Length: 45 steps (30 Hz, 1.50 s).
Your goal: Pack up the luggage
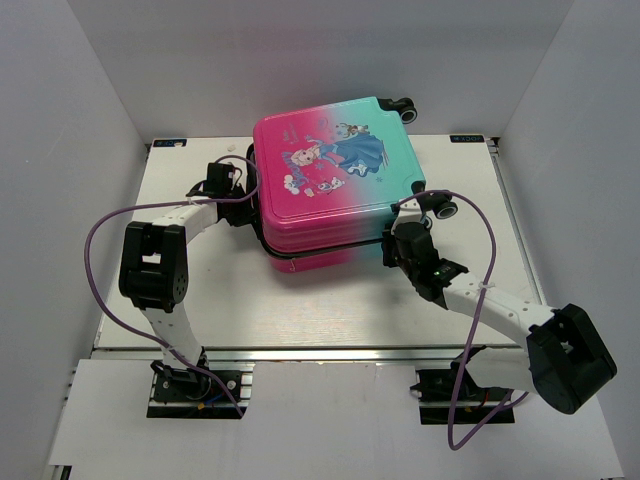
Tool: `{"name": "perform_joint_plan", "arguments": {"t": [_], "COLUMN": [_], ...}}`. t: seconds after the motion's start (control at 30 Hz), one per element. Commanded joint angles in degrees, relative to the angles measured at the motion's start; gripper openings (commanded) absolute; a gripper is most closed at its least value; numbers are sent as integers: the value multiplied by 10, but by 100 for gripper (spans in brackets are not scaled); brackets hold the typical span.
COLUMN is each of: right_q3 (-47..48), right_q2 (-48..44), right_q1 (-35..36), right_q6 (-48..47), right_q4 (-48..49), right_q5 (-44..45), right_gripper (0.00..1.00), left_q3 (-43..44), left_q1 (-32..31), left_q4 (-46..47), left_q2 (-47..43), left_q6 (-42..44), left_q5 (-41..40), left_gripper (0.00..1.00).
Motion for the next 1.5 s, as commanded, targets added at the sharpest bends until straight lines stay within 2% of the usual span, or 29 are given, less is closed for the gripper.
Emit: {"name": "perform_joint_plan", "arguments": {"t": [0.0, 0.03, 0.1, 0.33, 0.67, 0.77, 0.87, 0.93, 1.03, 1.07, 1.13, 1.17, 1.27, 1.37, 1.4, 1.43, 1.47], "right_q3": [3, 5, 10, -5, 32, 43, 61, 65, 56, 74, 125, 147, 133, 60, 28, 18, 13], "right_q2": [14, 25, 29, 14, 56, 77, 114, 149, 192, 206, 249, 255, 217, 89, 61, 40, 7], "right_q1": [-4, -7, -9, -50, -167, -209, -249, -270, -298, -312, -318, -320, -318, -317, -309, -309, -309], "right_q6": [12, 17, 30, 139, 184, 154, 119, 90, 14, 1, -38, -60, -72, -7, 6, 39, 47], "right_q4": [124, 121, 114, 54, 21, 65, 136, 193, 357, 381, 343, 313, 259, 195, 175, 121, 85], "right_q5": [53, 70, 78, 215, 261, 257, 222, 161, 34, -56, -124, -192, -214, -164, -151, -141, -136], "right_gripper": [16, 3, 0, 0, 0, 0, 0, 0, 0, 0, 0, 0, 0, 0, 5, 15, 36], "left_q3": [-18, -14, -4, 15, 25, 39, 54, 64, 92, 106, 128, 140, 185, 212, 224, 229, 233], "left_q1": [-12, -6, -6, -1, 29, 41, 46, 52, 57, 57, 62, 62, 62, 62, 62, 62, 62], "left_q4": [-62, -63, -69, -87, -101, -107, -106, -107, -110, -109, -122, -130, -150, -154, -154, -155, -156], "left_q2": [60, 63, 70, 90, 100, 108, 119, 126, 145, 156, 170, 177, 196, 202, 204, 205, 209], "left_q6": [32, 32, 34, 34, 40, 41, 46, 49, 59, 65, 75, 78, 85, 97, 101, 103, 108], "left_q5": [-33, -37, -44, -72, -105, -108, -104, -104, -95, -88, -82, -81, -81, -81, -62, -63, -62], "left_gripper": [0, 0, 0, 0, 0, 0, 0, 0, 0, 0, 0, 0, 0, 0, 0, 0, 0]}}
